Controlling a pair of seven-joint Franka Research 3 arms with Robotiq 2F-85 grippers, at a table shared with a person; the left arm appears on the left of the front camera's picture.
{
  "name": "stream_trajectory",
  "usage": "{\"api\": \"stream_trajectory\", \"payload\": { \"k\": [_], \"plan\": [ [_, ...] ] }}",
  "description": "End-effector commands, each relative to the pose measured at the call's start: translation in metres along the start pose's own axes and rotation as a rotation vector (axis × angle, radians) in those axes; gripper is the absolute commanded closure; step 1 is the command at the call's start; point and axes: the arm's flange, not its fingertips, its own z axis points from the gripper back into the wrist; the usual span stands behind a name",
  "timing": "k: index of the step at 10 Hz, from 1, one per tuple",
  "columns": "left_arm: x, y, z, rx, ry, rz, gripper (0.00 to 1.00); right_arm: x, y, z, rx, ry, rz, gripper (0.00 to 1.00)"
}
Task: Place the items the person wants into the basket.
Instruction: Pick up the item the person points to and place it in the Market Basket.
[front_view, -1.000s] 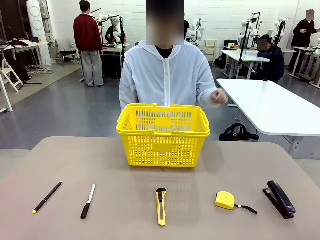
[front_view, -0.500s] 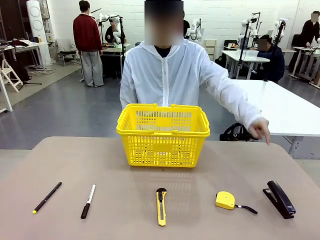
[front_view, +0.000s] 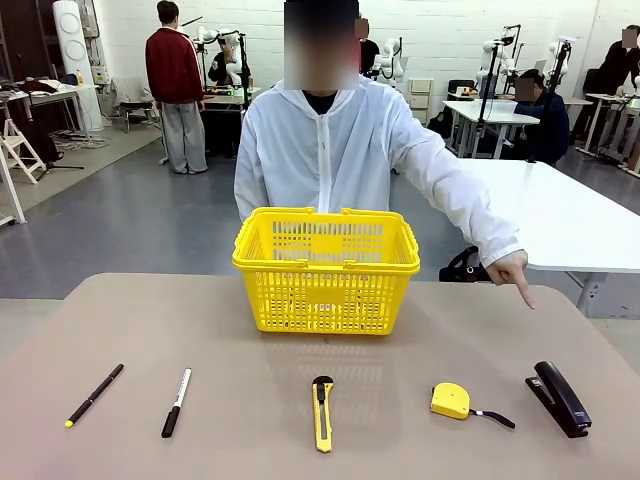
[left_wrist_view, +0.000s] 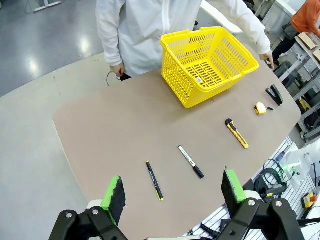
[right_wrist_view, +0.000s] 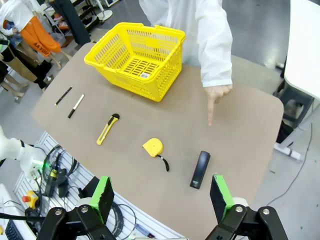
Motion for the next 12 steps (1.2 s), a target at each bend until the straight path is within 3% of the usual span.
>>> {"api": "stream_trajectory", "payload": {
  "k": [1,2,3,4,8,9,12],
  "plan": [
    [0.000,0.002,0.002,-0.008,-0.010,-0.007,0.00,-0.002,0.001,-0.001,0.020,-0.001,0.013,0.00],
    [0.000,0.002,0.002,-0.008,-0.010,-0.007,0.00,0.000,0.000,0.000,0.000,0.000,0.000,0.00],
    [0.000,0.002,0.002,-0.008,-0.010,-0.007,0.00,0.017,-0.012,-0.036,-0.023,0.171,-0.133,0.00],
    [0.000,0.002,0.002,-0.008,-0.010,-0.007,0.00,0.028,-0.018,-0.066,-0.049,0.268,-0.196,0.00],
    [0.000,0.002,0.002,-0.008,-0.010,-0.007,0.00,0.021,-0.057,-0.205,-0.185,0.577,-0.315,0.00],
    [0.000,0.002,0.002,-0.008,-0.010,-0.007,0.00,0.013,-0.068,-0.233,-0.192,0.619,-0.329,0.00],
    [0.000,0.002,0.002,-0.008,-0.010,-0.007,0.00,-0.008,-0.095,-0.293,-0.214,0.625,-0.313,0.00]
  ]
}}
